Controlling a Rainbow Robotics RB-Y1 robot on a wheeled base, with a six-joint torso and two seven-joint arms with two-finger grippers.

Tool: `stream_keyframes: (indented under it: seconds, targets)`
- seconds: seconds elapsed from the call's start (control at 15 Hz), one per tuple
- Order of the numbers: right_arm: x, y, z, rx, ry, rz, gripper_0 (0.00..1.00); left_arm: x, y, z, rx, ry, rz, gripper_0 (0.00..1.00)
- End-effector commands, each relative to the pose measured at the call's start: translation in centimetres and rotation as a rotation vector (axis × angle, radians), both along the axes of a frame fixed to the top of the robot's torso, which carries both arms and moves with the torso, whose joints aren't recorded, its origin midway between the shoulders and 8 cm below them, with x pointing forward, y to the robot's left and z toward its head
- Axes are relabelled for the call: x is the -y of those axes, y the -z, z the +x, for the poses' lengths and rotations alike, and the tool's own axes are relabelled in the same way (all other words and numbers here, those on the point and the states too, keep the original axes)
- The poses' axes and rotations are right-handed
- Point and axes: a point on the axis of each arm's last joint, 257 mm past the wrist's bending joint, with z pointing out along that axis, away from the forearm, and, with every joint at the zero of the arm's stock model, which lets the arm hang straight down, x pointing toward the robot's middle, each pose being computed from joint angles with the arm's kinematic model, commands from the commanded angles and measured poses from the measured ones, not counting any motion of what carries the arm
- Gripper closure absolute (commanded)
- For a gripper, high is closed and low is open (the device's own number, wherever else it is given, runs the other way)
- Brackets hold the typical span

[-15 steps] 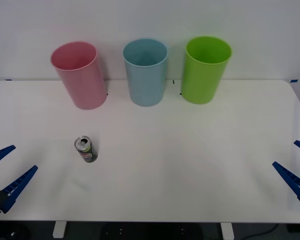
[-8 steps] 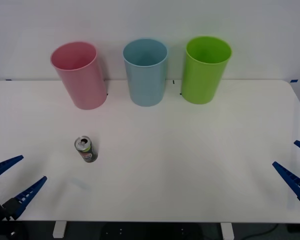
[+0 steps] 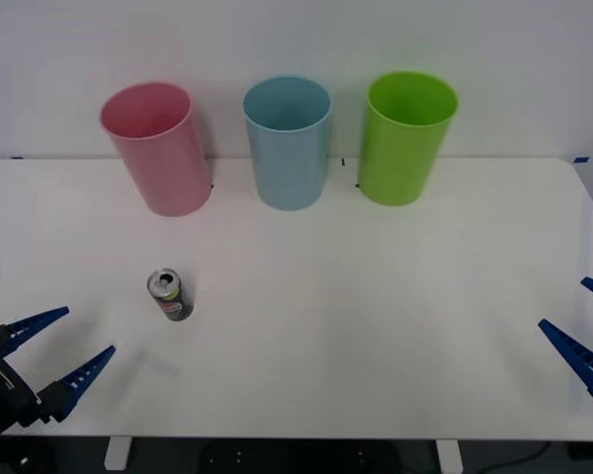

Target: Grasp the object on the table and drop it into the matching bin: aluminum can to the light blue bin, PET bottle to the pink bin.

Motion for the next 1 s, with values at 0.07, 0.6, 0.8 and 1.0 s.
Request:
stream_keyframes:
  seconds: [0.07, 0.6, 0.8, 1.0]
  targets:
    - [0.0, 0.0, 0.0, 0.000, 0.000, 0.000, 0.00, 0.2, 1.6, 1.2, -0.020, -0.004, -0.026, 0.00]
    - [0.0, 0.0, 0.0, 0.000, 0.000, 0.000, 0.00, 0.9, 5.1, 4.0, 0.048, -0.035, 0.011, 0.00]
    - [0.0, 0.0, 0.0, 0.000, 0.000, 0.000, 0.00, 2.0, 5.3, 5.0, 0.059, -0.048, 0.009, 0.00]
    - [0.0, 0.0, 0.0, 0.000, 0.000, 0.000, 0.00, 3.4, 5.7, 6.0, 0.059, -0.058, -0.008, 0.00]
